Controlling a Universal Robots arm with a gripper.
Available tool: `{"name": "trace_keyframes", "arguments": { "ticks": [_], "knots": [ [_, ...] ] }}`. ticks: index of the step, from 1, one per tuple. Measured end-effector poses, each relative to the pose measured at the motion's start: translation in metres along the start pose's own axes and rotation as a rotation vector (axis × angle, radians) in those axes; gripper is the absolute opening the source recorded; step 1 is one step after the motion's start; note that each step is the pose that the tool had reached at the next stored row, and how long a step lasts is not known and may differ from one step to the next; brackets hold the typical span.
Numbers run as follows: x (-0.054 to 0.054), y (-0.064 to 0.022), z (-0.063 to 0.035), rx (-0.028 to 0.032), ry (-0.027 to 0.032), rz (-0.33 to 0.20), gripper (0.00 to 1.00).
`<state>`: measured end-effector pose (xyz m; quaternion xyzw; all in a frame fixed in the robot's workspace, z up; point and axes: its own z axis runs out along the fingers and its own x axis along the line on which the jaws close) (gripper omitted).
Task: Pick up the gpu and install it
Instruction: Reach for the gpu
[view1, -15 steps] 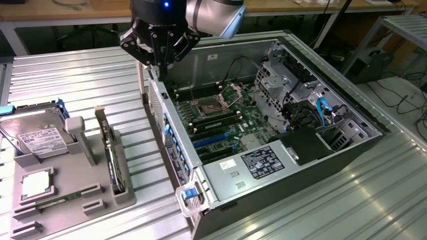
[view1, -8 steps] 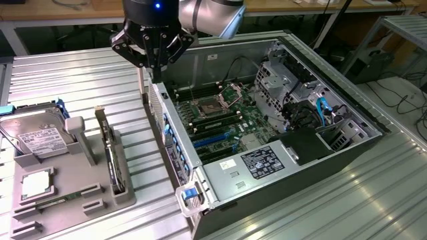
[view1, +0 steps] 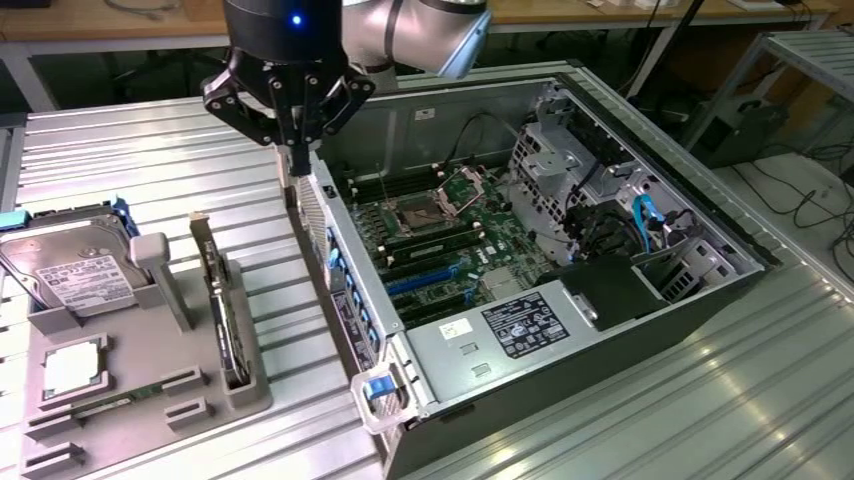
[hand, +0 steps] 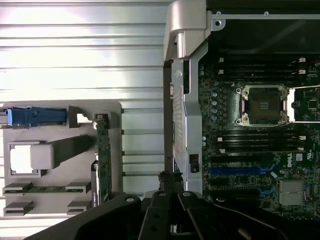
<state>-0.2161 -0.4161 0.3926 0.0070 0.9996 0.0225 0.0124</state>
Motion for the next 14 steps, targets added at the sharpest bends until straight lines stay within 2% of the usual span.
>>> {"name": "trace_keyframes", "arguments": {
  "ticks": [10, 14],
  "knots": [
    [0.031, -0.0085, -0.0009, -0.0017, -0.0015, 0.0, 0.11],
    [0.038, -0.0133, -0.0012, -0.0024, -0.0017, 0.0, 0.11]
  ]
}}
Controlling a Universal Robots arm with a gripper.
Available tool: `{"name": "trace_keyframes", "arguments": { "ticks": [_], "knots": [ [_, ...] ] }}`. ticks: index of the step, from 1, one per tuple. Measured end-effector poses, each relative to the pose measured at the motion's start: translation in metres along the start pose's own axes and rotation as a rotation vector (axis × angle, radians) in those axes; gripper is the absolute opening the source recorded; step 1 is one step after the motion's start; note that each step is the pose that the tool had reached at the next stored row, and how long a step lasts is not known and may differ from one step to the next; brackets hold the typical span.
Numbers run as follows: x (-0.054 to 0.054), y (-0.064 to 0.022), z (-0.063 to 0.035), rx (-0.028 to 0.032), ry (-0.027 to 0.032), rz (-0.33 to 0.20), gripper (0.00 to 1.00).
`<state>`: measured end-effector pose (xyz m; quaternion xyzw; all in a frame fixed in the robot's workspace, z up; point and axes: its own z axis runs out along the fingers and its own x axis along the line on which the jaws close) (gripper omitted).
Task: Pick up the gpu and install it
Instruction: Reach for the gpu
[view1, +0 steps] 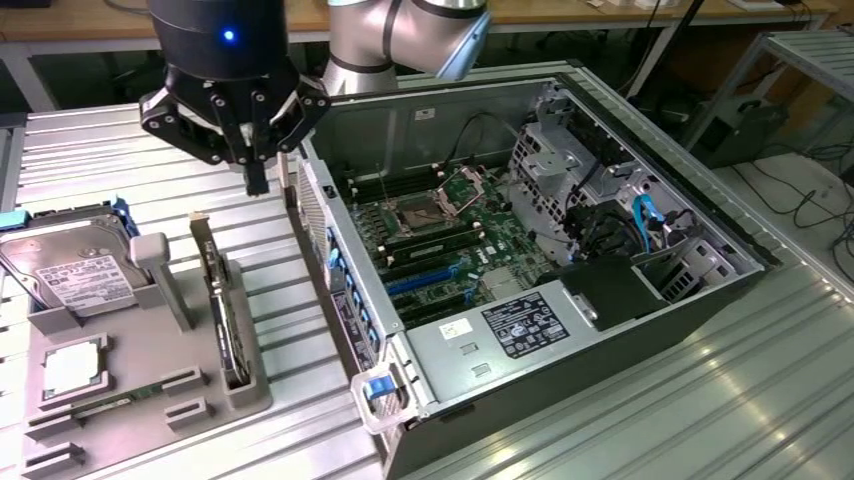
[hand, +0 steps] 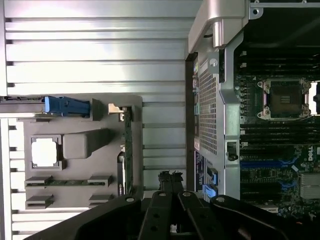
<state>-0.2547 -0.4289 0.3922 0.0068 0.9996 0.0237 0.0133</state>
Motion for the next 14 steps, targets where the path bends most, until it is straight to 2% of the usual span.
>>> {"name": "trace_keyframes", "arguments": {
  "ticks": [8, 14],
  "knots": [
    [0.01, -0.0099, -0.0006, -0.0003, -0.0001, -0.002, 0.11],
    [0.022, -0.0149, -0.0011, -0.0004, -0.0001, -0.003, 0.11]
  ]
}}
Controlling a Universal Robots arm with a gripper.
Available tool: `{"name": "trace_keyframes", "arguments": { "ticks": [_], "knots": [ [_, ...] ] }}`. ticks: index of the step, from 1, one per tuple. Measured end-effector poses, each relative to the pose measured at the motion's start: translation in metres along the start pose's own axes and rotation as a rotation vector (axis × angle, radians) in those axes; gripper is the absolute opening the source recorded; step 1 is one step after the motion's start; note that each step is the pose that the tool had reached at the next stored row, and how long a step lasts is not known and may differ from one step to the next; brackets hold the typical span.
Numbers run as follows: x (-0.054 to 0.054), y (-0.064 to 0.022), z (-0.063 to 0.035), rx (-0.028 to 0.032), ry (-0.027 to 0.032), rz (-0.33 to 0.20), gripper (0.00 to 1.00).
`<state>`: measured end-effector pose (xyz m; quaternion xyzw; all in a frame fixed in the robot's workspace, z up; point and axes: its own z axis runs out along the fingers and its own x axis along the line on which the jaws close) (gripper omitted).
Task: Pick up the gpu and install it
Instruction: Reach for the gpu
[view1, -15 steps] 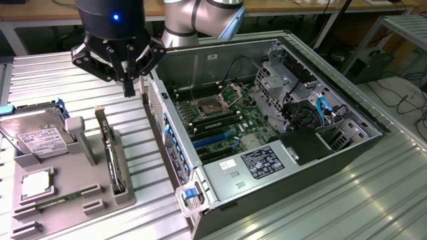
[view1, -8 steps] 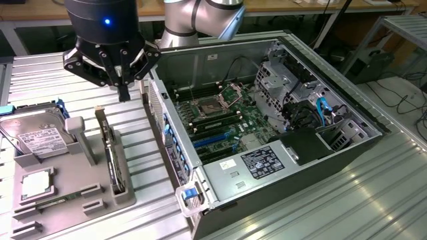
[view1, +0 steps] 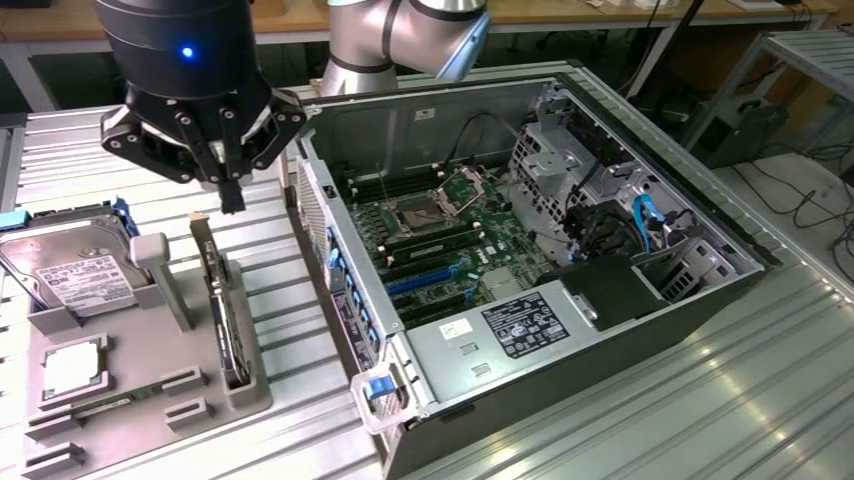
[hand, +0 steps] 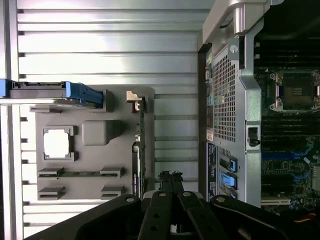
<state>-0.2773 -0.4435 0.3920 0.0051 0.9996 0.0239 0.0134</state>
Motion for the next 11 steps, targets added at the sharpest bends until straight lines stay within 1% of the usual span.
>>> {"name": "trace_keyframes", "arguments": {
  "ticks": [6, 11],
  "knots": [
    [0.009, -0.0017, -0.0003, -0.0004, 0.0008, -0.015, 0.11],
    [0.019, -0.0024, -0.0004, -0.0009, 0.0012, -0.024, 0.11]
  ]
}}
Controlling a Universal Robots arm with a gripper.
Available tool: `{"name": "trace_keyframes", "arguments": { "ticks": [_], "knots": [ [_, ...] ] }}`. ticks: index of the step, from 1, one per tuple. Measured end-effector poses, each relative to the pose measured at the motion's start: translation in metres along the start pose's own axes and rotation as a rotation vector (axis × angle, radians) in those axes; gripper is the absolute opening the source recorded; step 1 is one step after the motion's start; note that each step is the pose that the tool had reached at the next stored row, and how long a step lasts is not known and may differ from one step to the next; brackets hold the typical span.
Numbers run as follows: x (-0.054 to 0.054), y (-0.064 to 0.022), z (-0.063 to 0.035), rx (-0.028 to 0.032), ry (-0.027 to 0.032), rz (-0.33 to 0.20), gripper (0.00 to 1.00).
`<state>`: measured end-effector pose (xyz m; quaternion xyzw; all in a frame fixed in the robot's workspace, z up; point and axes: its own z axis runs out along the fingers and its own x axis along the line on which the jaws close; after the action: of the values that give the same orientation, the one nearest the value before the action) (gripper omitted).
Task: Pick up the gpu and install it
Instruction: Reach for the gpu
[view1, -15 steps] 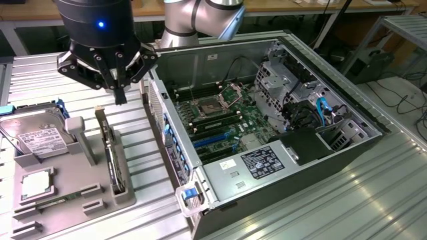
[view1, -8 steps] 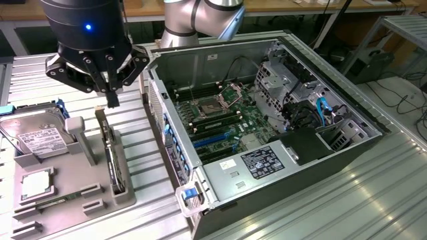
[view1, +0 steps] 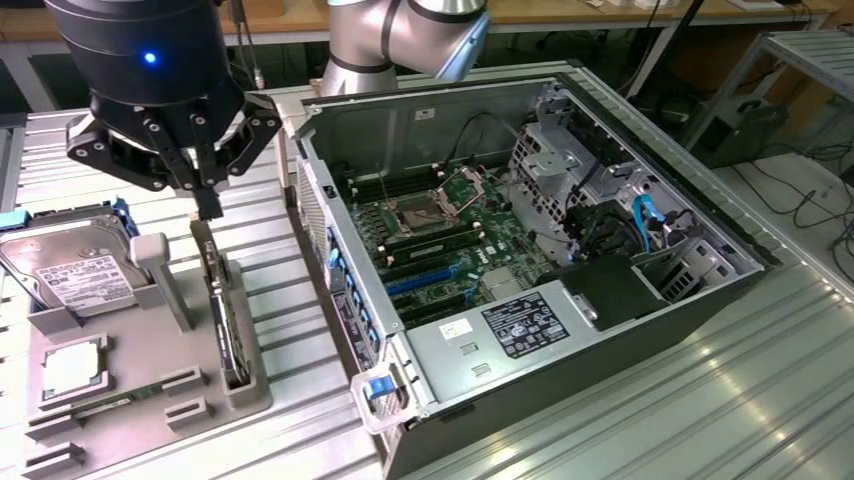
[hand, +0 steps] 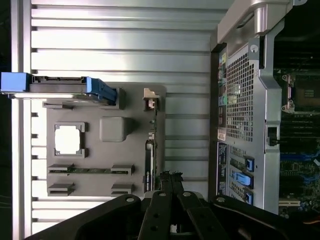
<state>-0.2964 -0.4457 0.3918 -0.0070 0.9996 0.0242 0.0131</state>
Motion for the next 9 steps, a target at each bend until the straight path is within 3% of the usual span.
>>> {"name": "trace_keyframes", "arguments": {
  "ticks": [9],
  "knots": [
    [0.013, -0.0028, -0.0004, -0.0005, 0.0004, -0.009, 0.11]
  ]
}}
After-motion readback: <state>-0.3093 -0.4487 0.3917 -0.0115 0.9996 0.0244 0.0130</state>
